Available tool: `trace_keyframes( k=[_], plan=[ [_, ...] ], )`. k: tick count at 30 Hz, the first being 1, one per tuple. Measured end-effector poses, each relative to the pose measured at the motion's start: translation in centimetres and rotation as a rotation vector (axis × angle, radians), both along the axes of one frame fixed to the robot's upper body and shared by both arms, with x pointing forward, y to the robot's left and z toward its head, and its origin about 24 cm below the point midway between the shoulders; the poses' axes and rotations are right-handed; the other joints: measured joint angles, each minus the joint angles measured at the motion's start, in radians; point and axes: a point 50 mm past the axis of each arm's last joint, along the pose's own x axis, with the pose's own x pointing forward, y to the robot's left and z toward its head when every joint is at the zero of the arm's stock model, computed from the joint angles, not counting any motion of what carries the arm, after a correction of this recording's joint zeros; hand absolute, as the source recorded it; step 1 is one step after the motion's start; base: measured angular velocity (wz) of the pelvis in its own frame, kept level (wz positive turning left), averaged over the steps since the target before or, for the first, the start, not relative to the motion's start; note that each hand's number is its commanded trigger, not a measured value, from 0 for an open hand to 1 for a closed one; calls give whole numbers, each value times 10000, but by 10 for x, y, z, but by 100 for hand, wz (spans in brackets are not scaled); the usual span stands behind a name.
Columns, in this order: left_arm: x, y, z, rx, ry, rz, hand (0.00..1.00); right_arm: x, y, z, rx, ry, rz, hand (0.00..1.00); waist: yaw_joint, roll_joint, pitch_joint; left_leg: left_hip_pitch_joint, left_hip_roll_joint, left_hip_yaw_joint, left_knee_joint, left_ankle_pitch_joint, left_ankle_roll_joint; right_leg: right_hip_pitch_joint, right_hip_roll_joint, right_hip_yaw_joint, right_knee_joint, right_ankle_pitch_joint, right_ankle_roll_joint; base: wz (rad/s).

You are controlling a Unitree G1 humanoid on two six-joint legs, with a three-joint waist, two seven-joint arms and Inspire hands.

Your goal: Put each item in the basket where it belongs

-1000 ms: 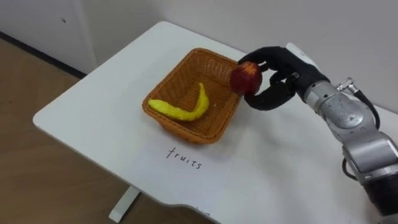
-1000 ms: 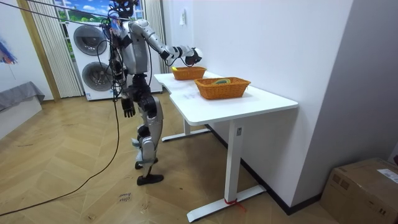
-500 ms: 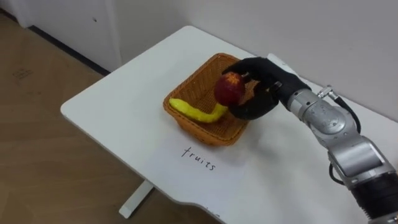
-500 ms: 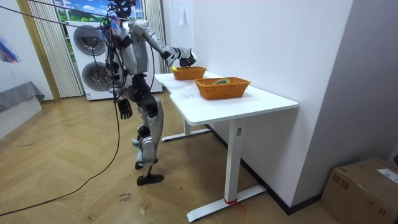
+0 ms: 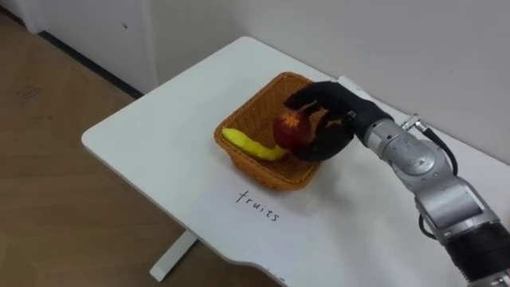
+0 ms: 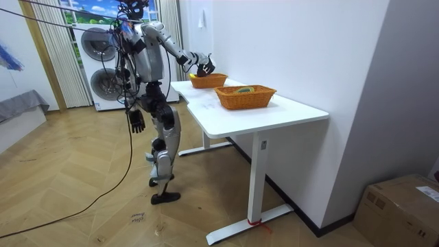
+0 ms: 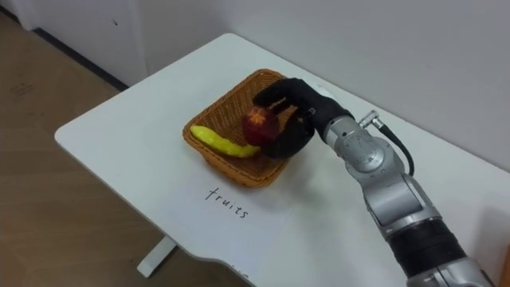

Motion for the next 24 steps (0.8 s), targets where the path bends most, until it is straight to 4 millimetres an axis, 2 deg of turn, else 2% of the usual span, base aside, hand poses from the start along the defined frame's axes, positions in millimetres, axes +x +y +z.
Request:
trace_keyframes(
  k=[13,17,24],
  plan=[
    [4,3,2,-51,-183,-25,0,0,-1,0,-544,-145,8,0,-23,15,-2,-25,-5,-27,8,-10,11,6,0,-25,21,-3,6,0],
    [5,2,2,-72,-198,-46,0,0,-1,0,-525,-142,7,0,-61,158,-13,17,-5,-27,12,-18,20,59,-4,-26,38,0,7,0],
    [15,1,2,60,-419,-453,0,1,-2,4,-95,-210,-84,0,-315,339,-102,24,-9,-66,128,-38,27,109,-14,-31,64,1,9,2]
  ],
)
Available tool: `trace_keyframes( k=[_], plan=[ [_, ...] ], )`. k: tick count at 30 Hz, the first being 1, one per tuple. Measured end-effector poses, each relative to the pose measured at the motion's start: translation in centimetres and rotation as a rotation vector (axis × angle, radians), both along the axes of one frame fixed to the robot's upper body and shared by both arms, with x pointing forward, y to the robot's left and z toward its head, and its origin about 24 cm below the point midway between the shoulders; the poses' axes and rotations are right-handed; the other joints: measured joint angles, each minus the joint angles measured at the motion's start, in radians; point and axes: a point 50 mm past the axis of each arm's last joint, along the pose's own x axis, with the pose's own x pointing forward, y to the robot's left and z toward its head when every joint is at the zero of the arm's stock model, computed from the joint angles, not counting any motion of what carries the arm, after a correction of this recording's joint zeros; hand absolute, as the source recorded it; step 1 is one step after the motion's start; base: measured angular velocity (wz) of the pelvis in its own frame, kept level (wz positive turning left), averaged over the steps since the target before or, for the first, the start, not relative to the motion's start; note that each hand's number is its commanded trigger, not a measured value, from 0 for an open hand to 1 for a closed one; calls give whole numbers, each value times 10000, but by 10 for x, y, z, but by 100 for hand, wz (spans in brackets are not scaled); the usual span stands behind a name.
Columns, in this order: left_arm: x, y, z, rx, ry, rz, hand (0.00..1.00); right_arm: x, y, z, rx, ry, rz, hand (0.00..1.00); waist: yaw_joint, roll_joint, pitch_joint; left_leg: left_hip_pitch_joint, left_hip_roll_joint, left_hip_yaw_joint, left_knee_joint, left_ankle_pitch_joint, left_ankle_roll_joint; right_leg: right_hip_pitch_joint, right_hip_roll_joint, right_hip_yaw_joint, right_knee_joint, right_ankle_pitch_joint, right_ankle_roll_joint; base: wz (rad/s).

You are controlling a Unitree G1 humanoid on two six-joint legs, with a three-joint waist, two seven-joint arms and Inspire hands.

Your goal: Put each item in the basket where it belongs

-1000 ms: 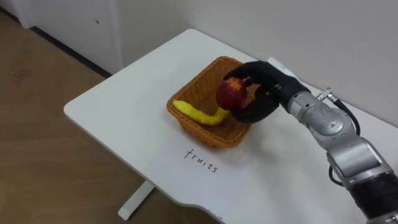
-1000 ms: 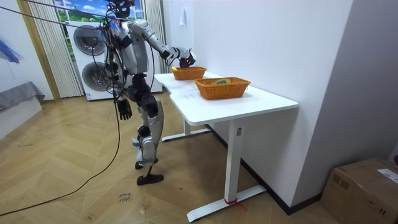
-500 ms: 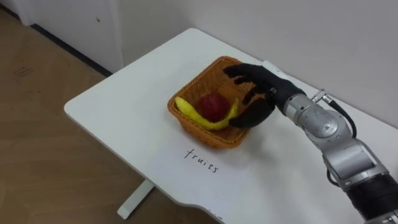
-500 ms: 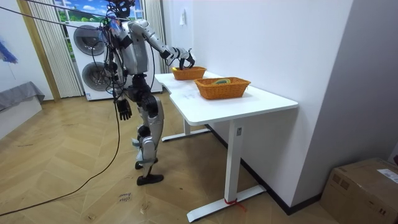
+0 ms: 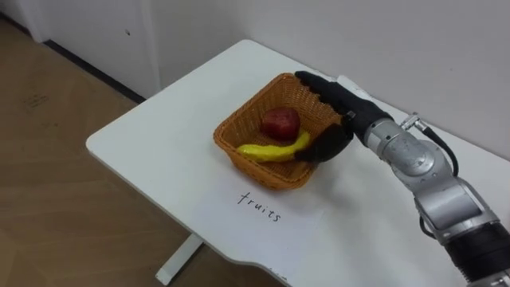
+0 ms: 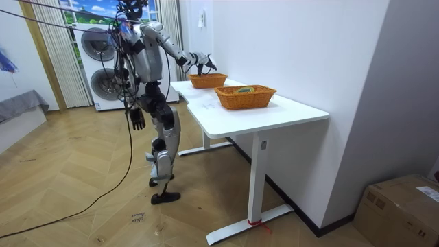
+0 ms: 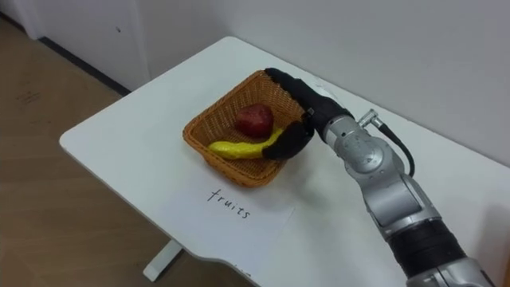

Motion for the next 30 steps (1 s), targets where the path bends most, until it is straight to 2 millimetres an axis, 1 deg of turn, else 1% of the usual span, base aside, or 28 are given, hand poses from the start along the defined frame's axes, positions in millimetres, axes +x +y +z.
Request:
trace_keyframes(
  k=[4,7,8,9,10,12,13,15,16,18,19,21,22,23,24,25,26,27,28,29,30],
  plan=[
    [4,-1,0,5,-108,-6,0,1,-5,3,38,-155,-207,0,-171,-7,-9,83,2,23,13,0,1,9,16,73,0,0,-1,-2],
    [3,0,0,101,-94,46,0,3,-12,15,152,-657,-527,0,-442,-41,-32,174,11,91,6,-8,13,14,-22,125,0,-1,0,-6],
    [3,1,0,108,-145,108,0,4,-15,26,296,-1129,-670,0,-549,-62,-47,174,13,104,-21,-7,13,13,-24,133,-2,-1,1,-7],
    [4,2,1,140,-202,195,0,4,-19,39,458,-1680,-811,0,-638,-51,-39,201,23,151,-8,-7,14,25,-3,165,-1,-1,1,-7],
    [4,2,1,155,-239,212,0,3,-21,44,543,-1945,-870,0,-687,-54,-37,243,23,166,-10,-6,14,25,-1,176,1,0,2,-9],
    [8,2,1,149,-442,154,0,1,-24,65,732,-3048,-1007,0,-903,-53,-30,334,56,327,-39,-16,27,37,-12,348,32,1,3,-17],
    [10,2,1,144,-509,128,0,0,-25,69,776,-3289,-1041,0,-968,-47,-25,338,69,365,-40,-23,30,29,-6,384,38,2,2,-17],
    [16,2,1,148,-701,78,0,-2,-30,83,1244,-3935,-1318,0,-1288,-28,-10,304,83,447,-37,-54,45,5,-5,496,113,-1,5,-13],
    [18,2,2,154,-751,64,0,-2,-33,86,1337,-4094,-1467,0,-1371,-21,-5,297,87,476,-34,-65,52,-5,-1,537,111,-1,6,-18],
    [22,2,2,175,-898,33,0,-4,-43,95,1552,-4566,-2016,0,-1497,8,12,289,111,631,-15,-116,81,-31,13,711,112,-6,16,-20],
    [23,3,3,219,-990,28,0,-4,-51,99,1922,-4748,-2373,0,-1615,9,8,336,129,723,7,-161,93,-38,27,827,113,3,33,-25],
    [21,4,3,427,-1012,-32,0,-8,-65,110,2800,-5174,-2941,0,-1741,21,-6,508,199,1016,-7,-218,103,-165,73,1209,128,34,45,-42],
    [20,4,3,468,-1003,-28,0,-10,-67,114,3008,-5326,-3032,0,-1817,35,-9,506,215,1063,-9,-241,102,-173,96,1245,108,59,44,-37],
    [19,5,3,537,-963,-11,0,-13,-71,121,3574,-5624,-3151,0,-2023,60,-18,509,229,1123,-15,-263,108,-180,106,1346,107,77,48,-24],
    [17,4,3,591,-936,16,0,-16,-73,127,4107,-5898,-3276,0,-2197,95,-52,540,257,1236,-53,-280,114,-176,127,1501,113,98,54,-25],
    [16,4,3,610,-930,25,0,-17,-74,130,4323,-6014,-3327,0,-2282,123,-65,574,278,1299,-87,-287,114,-179,140,1533,114,119,48,-28],
    [17,4,3,636,-957,26,0,-20,-77,134,4722,-6240,-3463,0,-2463,137,-70,674,360,1401,-168,-289,112,-161,163,1629,126,158,49,-30],
    [16,4,3,658,-947,31,0,-23,-81,138,4979,-6510,-3691,0,-2506,180,-72,726,360,1538,-207,-298,104,-169,180,1767,131,160,47,-30],
    [15,4,3,660,-951,26,0,-25,-84,139,5009,-6660,-3813,0,-2543,203,-75,754,364,1582,-225,-313,95,-172,189,1806,130,163,43,-30],
    [17,4,3,691,-1033,-10,0,-28,-88,140,5048,-6891,-4113,0,-2704,225,-79,845,382,1686,-270,-317,92,-176,201,1906,132,164,40,-28],
    [15,4,3,735,-1028,1,0,-30,-92,140,5117,-7068,-4449,0,-2764,281,-109,886,401,1793,-335,-319,88,-180,218,2060,133,166,38,-27]
  ],
)
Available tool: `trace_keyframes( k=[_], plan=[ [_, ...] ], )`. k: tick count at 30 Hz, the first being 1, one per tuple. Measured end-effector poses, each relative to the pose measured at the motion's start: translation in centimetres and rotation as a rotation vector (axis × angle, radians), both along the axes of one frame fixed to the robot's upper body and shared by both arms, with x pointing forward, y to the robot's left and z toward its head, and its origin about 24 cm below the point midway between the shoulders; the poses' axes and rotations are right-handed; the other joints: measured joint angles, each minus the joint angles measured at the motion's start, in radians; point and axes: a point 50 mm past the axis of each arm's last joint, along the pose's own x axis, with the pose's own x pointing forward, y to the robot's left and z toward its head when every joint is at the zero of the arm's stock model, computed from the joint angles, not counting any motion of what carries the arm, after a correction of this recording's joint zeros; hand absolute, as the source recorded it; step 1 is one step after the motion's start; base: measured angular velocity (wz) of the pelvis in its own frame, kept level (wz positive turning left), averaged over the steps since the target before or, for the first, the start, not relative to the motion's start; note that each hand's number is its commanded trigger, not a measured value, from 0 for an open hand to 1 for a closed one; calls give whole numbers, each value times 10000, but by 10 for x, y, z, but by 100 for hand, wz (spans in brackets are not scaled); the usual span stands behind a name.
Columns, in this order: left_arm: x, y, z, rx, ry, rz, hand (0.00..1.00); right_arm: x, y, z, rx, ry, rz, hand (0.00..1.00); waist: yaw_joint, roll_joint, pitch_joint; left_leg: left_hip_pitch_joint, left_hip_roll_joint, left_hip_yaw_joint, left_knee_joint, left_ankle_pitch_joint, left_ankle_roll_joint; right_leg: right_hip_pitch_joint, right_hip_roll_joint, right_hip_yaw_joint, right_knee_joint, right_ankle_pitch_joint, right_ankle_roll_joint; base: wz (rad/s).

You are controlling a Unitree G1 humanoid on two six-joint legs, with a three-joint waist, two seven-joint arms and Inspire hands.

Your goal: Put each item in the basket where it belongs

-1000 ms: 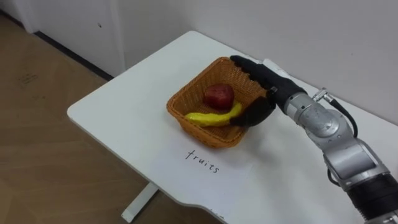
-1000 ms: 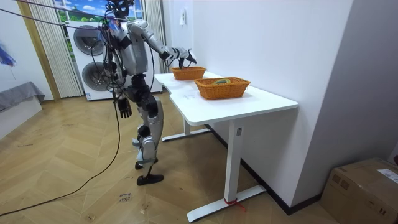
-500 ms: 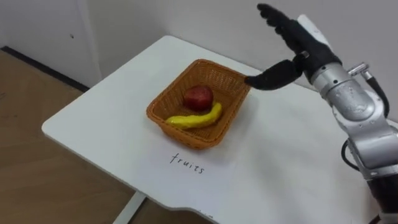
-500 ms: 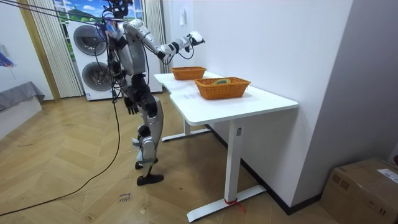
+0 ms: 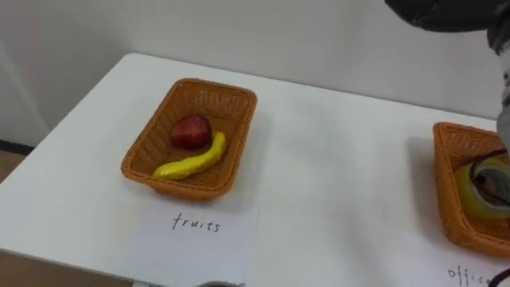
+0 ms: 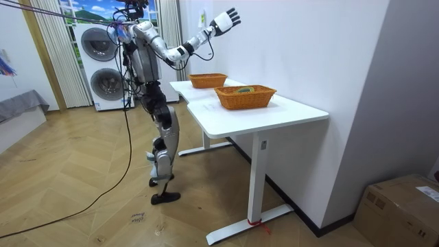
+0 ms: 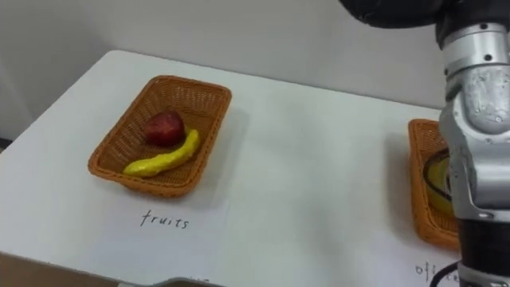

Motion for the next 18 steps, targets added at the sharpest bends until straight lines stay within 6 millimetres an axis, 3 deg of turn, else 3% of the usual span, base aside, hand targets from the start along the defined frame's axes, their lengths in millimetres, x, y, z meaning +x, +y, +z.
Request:
trace_keyframes(
  k=[4,6,12,15,18],
  plan=[
    [-5,0,0,138,25,31,0,-10,-17,-2,866,-246,-852,0,-285,167,-38,215,129,349,-93,-57,-24,-12,72,325,-5,49,-15,-30],
    [-9,1,1,329,6,39,0,-23,-38,-6,1488,-482,-1865,0,-426,228,-26,343,197,538,-169,-78,-43,-53,120,532,-6,58,-31,-24],
    [-27,6,3,793,150,494,0,-74,-93,-35,2843,-473,-5193,0,-851,94,22,311,223,775,-293,-111,-92,-172,188,704,5,64,-44,-14],
    [-36,4,2,763,315,553,0,-96,-109,-49,3432,-218,-6395,0,-1117,106,18,287,219,874,-313,-112,-93,-279,193,822,6,47,-66,-12],
    [-36,3,3,922,221,667,0,-117,-121,-60,3595,-57,-7734,0,-1114,105,17,280,241,1069,-337,-112,-94,-362,244,1073,-27,42,-73,-19]
  ],
)
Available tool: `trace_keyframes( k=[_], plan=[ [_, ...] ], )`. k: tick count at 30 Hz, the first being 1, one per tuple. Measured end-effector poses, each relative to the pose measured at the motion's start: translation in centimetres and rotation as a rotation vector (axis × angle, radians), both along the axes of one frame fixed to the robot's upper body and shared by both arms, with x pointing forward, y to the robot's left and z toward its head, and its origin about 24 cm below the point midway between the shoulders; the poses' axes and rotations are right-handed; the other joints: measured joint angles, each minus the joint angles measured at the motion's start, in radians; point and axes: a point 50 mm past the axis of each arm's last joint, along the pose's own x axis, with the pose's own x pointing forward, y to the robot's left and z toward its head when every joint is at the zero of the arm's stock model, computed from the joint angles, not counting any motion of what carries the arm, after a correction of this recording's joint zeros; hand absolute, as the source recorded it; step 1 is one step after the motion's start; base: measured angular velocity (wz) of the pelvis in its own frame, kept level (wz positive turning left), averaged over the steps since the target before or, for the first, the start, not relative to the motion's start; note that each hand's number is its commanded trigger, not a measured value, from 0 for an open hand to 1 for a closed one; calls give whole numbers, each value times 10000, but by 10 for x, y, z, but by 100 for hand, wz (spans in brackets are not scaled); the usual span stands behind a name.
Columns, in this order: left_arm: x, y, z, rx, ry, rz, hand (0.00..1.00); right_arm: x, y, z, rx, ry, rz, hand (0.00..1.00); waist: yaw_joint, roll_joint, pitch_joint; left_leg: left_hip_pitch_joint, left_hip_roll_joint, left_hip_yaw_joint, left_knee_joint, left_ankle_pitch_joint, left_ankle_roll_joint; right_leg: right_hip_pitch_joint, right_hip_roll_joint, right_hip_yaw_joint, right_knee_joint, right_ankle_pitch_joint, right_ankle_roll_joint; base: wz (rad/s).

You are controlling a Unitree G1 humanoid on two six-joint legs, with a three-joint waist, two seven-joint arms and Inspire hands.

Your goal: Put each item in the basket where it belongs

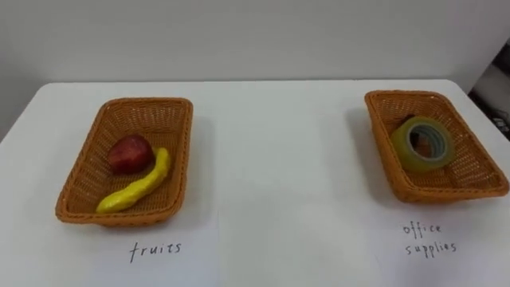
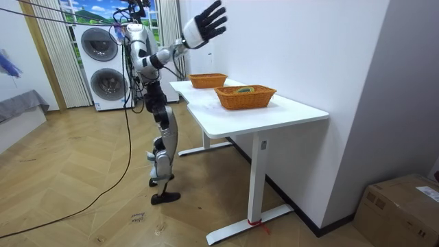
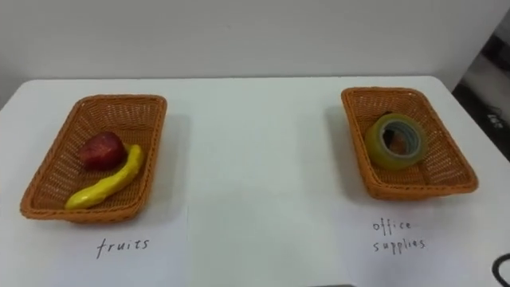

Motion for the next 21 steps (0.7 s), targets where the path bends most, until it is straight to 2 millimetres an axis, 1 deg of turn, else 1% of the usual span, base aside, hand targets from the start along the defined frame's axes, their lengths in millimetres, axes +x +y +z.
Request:
trace_keyframes(
  k=[1,3,4,5,6,7,9,10,11,12,13,15,16,17,18,19,20,21],
  plan=[
    [0,0,0,11,-42,36,0,-5,-2,-3,41,75,-262,0,-1,-9,-3,6,-1,9,4,-1,0,1,1,13,-3,0,0,-8],
    [2,3,2,254,-240,110,0,-25,-9,-15,400,141,-1392,0,-11,-49,-18,-54,-1,18,29,-2,0,-91,2,25,-34,0,0,0],
    [2,3,2,327,-282,131,0,-30,-10,-20,610,94,-1672,0,-9,-54,-23,-74,2,23,28,-2,-1,-127,6,38,-30,0,0,-4],
    [2,4,3,485,-335,149,0,-40,-12,-31,970,80,-2317,0,-26,-29,-6,-100,12,50,33,-4,-3,-160,17,62,1,6,-5,-3],
    [1,4,3,615,-381,204,0,-51,-13,-45,1383,270,-2962,0,-24,-34,-18,-105,19,52,32,-8,-10,-155,29,78,12,11,-11,0],
    [1,4,3,672,-415,218,0,-57,-14,-53,1587,447,-3271,0,-23,-21,-18,-107,27,53,32,-16,-17,-155,38,93,12,13,-14,0],
    [3,3,3,802,-604,350,0,-76,-12,-78,2566,809,-4275,0,-49,60,-13,-146,44,61,31,-53,-34,-192,55,166,-7,11,-16,-4],
    [5,3,3,858,-703,342,0,-80,-12,-84,2862,834,-4500,0,-52,72,-22,-153,48,56,25,-58,-37,-207,59,189,-9,10,-17,-6],
    [7,2,3,945,-807,396,0,-88,-11,-96,3577,827,-4938,0,-74,162,-3,-157,48,54,20,-60,-41,-216,66,216,-17,9,-18,-4],
    [6,2,3,947,-834,512,0,-93,-11,-104,3922,920,-5191,0,-81,192,0,-163,45,55,15,-61,-41,-219,64,212,-14,6,-19,0],
    [8,1,3,947,-969,654,0,-102,-11,-119,4580,1221,-5689,0,-101,207,-7,-170,40,62,5,-61,-41,-234,58,210,-2,-10,-22,0],
    [6,0,2,848,-1048,987,0,-119,-5,-153,6009,1885,-6602,0,-158,275,-10,-159,38,51,-43,-60,-42,-238,59,209,0,-18,-26,0],
    [5,-1,2,829,-1027,1031,0,-123,-3,-160,6354,2025,-6798,0,-187,297,-11,-161,39,50,-44,-60,-42,-237,59,189,-1,-20,-28,0],
    [4,-1,2,799,-1010,1095,0,-136,3,-178,7065,2489,-7250,0,-248,308,-14,-176,37,25,-43,-60,-43,-238,58,151,-4,-23,-26,7],
    [6,-2,2,786,-1047,1092,0,-150,10,-197,7826,3068,-7687,0,-254,295,-23,-221,34,5,-36,-60,-43,-256,56,160,-12,-27,-28,8],
    [6,-2,2,773,-1063,1090,0,-155,15,-205,8227,3284,-7855,0,-232,290,-31,-243,34,13,-34,-60,-43,-273,56,161,-10,-35,-28,0],
    [5,-4,1,746,-1052,1103,0,-163,26,-219,8873,3663,-8105,0,-208,352,-63,-296,38,27,-29,-61,-46,-354,59,194,0,-38,-31,-4],
    [5,-5,1,721,-1023,1120,0,-174,37,-233,9417,4269,-8455,0,-221,375,-76,-297,38,19,-26,-61,-46,-361,62,215,3,-37,-32,-5]
  ],
)
